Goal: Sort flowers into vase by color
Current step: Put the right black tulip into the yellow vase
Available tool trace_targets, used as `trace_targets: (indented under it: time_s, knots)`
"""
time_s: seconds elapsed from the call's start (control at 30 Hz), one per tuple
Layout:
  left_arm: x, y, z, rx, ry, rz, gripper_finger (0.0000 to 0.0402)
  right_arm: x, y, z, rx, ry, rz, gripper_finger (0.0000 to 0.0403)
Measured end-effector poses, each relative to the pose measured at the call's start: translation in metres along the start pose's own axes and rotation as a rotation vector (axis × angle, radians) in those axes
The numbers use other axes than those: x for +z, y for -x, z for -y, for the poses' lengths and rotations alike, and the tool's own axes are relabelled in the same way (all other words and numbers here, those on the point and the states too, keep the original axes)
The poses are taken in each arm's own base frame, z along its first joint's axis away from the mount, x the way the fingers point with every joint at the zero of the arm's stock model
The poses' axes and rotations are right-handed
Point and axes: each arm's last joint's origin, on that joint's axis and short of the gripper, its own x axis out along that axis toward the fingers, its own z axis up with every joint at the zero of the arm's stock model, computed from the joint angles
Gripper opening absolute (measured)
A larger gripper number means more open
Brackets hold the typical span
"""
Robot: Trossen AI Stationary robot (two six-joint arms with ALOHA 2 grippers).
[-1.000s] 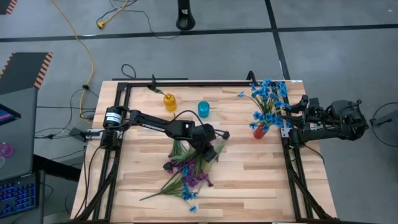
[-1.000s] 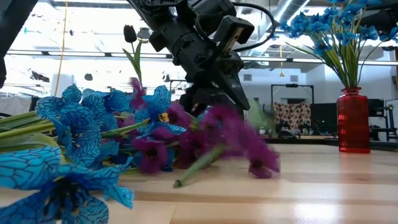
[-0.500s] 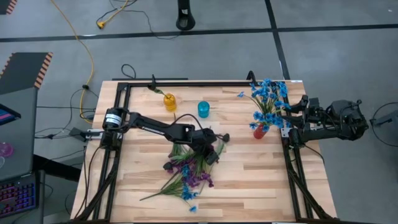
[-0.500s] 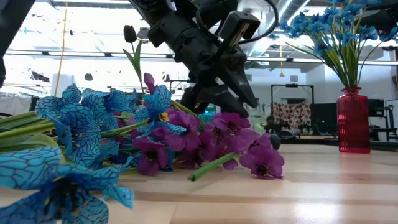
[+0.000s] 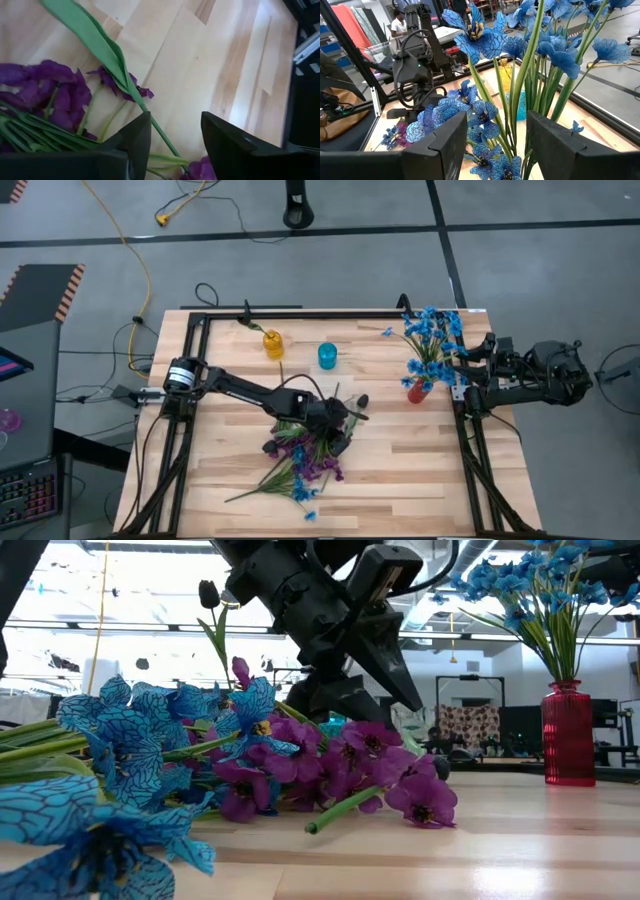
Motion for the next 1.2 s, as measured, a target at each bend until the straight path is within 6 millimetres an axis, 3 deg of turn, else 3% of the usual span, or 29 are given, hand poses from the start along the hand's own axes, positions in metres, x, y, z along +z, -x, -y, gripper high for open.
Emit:
trace_targets:
  time_s: [0.23, 0.53, 1.0, 1.2]
  knots:
    - [-0.005, -0.001, 0.003, 0.056, -0.051, 0.029, 0.0166, 0.000, 0.000, 0.000, 0.000, 0.000, 0.000, 0.0233]
    - [-0.021, -0.027, -0.001, 0.104, -0.126, -0.012, 0.0167, 0.000, 0.000, 0.000, -0.001, 0.000, 0.002, 0.0233]
    - [-0.022, -0.050, -0.007, 0.151, -0.101, -0.003, 0.0167, 0.000, -0.001, 0.000, -0.006, 0.004, -0.007, 0.0233]
    - [-0.016, -0.045, -0.003, 0.197, -0.139, -0.048, 0.0130, 0.000, -0.001, 0.000, -0.006, 0.004, -0.006, 0.0233]
